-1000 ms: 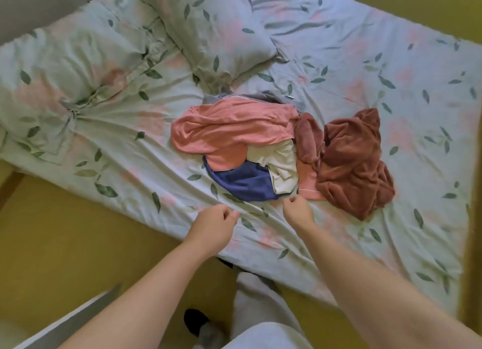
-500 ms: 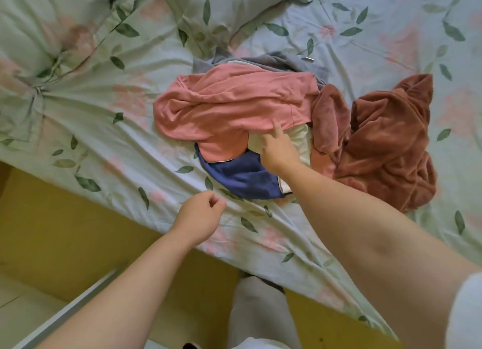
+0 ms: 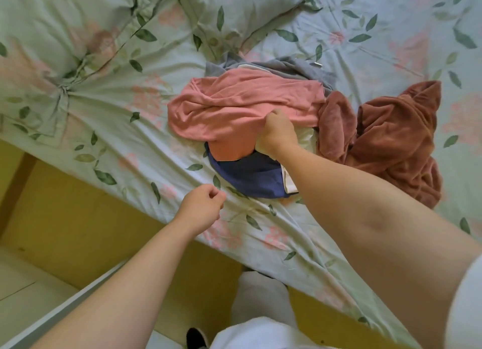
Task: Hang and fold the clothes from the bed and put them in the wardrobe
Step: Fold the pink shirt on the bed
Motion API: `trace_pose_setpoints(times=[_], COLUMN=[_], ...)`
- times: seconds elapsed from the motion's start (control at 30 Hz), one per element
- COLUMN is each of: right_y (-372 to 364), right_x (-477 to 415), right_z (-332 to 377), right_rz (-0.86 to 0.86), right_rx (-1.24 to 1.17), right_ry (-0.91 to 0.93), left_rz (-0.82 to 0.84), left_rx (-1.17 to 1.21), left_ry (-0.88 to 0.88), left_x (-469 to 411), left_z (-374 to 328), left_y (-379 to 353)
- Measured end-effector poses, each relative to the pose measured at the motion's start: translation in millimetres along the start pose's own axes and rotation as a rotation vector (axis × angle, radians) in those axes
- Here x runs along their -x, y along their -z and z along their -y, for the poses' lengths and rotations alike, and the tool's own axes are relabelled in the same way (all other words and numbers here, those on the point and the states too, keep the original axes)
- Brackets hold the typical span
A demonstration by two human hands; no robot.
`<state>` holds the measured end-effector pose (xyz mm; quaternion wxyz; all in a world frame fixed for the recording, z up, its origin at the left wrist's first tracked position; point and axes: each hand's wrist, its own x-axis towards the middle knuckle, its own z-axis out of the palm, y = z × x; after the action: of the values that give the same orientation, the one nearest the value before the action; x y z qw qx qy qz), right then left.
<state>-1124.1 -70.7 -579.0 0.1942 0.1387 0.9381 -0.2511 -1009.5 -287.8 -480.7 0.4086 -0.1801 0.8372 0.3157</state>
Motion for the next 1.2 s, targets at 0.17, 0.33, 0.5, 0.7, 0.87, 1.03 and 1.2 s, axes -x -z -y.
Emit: trace_pose_setpoints(times=[0.17, 0.33, 0.5, 0.7, 0.87, 1.03, 1.2], right_y=[47.0, 96.8, 145.8, 201.3, 230.6, 237.5, 235.2], right_x=[34.2, 96.6, 171.7, 252.7, 298.3, 324.5, 335.3], right_z=[30.6, 78.0, 123.4, 206.1, 273.8, 311.3, 310.1], right_rz=[-0.053, 0.019, -0.157, -0.269, -0.285, -0.352, -0.408], right_rx=[0.081, 0.19, 0.157, -0.416, -0.716, -0.727, -0.343], right_ry=[0.084, 0.262, 0.421, 0.46, 0.54, 0.578, 0.62], left_rz=[-0.03, -0.064, -0.08, -0.11, -0.342, -0.457, -0.661], left_rx=[-0.012, -0.008, -0.069, -0.049, -0.071, -0.051, 0.353], left_ry=[-0.05, -0.133, -0.249, -0.577, -0.825, -0.834, -0.723], left_x=[29.2, 67.2, 104.9, 164.9, 200.0, 226.5, 262.9], left_z=[-11.9, -14.6, 0.0, 20.9, 37.5, 66.8, 64.6], left_y=[11.8, 33.2, 65.7, 106.9, 145.2, 181.1, 239.1])
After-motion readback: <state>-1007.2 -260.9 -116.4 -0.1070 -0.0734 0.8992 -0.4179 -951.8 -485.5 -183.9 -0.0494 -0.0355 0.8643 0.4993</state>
